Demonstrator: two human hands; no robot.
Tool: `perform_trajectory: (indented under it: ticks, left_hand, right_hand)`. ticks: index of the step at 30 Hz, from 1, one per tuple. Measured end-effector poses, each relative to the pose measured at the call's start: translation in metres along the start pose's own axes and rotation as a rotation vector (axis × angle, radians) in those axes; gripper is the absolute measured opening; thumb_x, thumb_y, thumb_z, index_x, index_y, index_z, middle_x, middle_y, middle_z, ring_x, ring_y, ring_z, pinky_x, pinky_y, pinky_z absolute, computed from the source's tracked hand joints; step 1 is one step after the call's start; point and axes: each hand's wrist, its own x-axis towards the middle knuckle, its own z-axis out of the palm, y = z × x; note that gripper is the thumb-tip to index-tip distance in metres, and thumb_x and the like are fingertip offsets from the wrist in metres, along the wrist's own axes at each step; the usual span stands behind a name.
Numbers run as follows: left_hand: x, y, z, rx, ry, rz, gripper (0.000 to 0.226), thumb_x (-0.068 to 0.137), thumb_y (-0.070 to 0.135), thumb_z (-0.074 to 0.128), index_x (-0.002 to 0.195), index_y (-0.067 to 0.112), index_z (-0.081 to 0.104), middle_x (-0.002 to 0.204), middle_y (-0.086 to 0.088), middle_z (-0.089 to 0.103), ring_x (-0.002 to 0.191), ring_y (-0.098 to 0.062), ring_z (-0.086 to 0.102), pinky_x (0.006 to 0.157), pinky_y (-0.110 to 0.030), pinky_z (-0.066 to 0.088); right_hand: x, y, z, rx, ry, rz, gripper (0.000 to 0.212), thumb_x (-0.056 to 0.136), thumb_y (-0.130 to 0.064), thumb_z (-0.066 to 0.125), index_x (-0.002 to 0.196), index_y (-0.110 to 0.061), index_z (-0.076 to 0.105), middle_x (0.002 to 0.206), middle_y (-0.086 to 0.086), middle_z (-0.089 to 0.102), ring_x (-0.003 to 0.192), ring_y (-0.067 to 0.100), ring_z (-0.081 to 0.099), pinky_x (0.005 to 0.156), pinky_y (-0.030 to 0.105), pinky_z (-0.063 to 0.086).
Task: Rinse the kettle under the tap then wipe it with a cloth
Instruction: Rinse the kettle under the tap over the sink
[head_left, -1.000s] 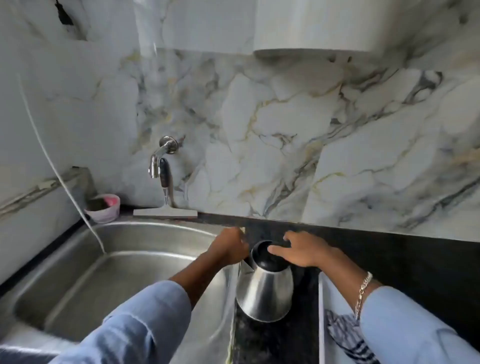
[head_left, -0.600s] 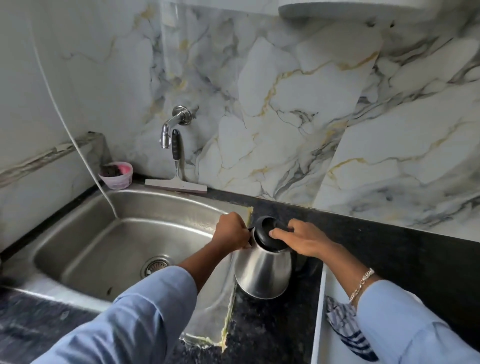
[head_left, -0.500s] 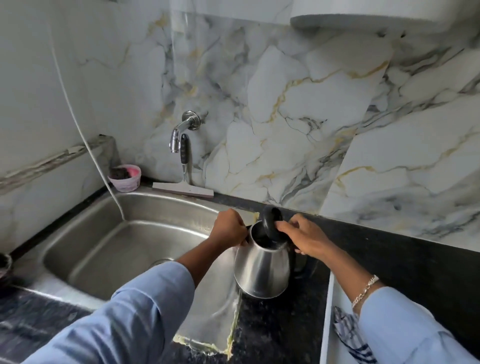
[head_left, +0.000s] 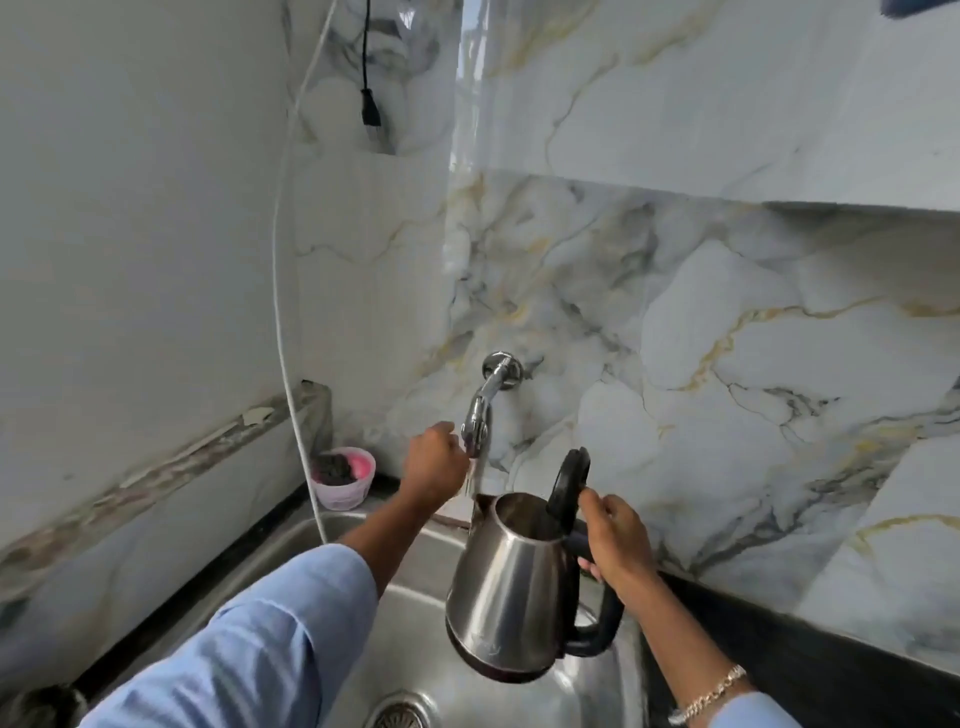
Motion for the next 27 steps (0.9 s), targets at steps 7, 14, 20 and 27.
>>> perform_trajectory:
  ticks: [7,14,20,27]
  left_hand:
    - [0.080,-0.030,0.019,-0.178,-0.174,-0.044,0.020,0.080,0.002,0.060,0.080,0.012,0.078,0.083,-0.006,0.077,0.061,-0.003,0.056,0.047,0.001,0.037]
    - [0.099,-0.032,0.020,-0.176,-0.312,0.022,0.029,0.070,-0.008,0.051,0.053,0.011,0.063,0.047,0.004,0.048,0.048,-0.005,0.041,0.047,-0.012,0.034]
    - [0.108,-0.034,0.016,-0.137,-0.370,0.151,0.030,0.072,-0.008,0.047,0.078,0.002,0.074,0.060,-0.003,0.061,0.060,-0.010,0.050,0.063,-0.023,0.041]
    - [0.116,-0.036,-0.004,-0.389,-0.690,0.016,0.018,0.071,0.005,0.065,0.082,-0.009,0.068,0.075,-0.017,0.062,0.065,-0.014,0.056,0.060,-0.021,0.041]
  right_hand:
    - [0.041,-0.006,0.070,-0.013,0.126,0.033,0.057,0.062,-0.067,0.050,0.071,-0.010,0.050,0.068,0.009,0.061,0.052,0.027,0.065,0.050,0.045,0.060]
    - [0.052,-0.010,0.091,-0.010,0.220,0.039,0.047,0.068,-0.066,0.050,0.067,-0.019,0.044,0.074,0.014,0.064,0.066,0.039,0.069,0.068,0.059,0.062]
    - [0.050,-0.012,0.095,0.019,0.265,0.035,0.051,0.067,-0.067,0.046,0.071,-0.016,0.049,0.077,0.012,0.066,0.059,0.030,0.069,0.067,0.056,0.063]
    - [0.047,-0.012,0.089,0.042,0.296,0.061,0.059,0.065,-0.070,0.044,0.076,-0.013,0.052,0.086,0.018,0.070,0.063,0.031,0.071,0.063,0.050,0.063]
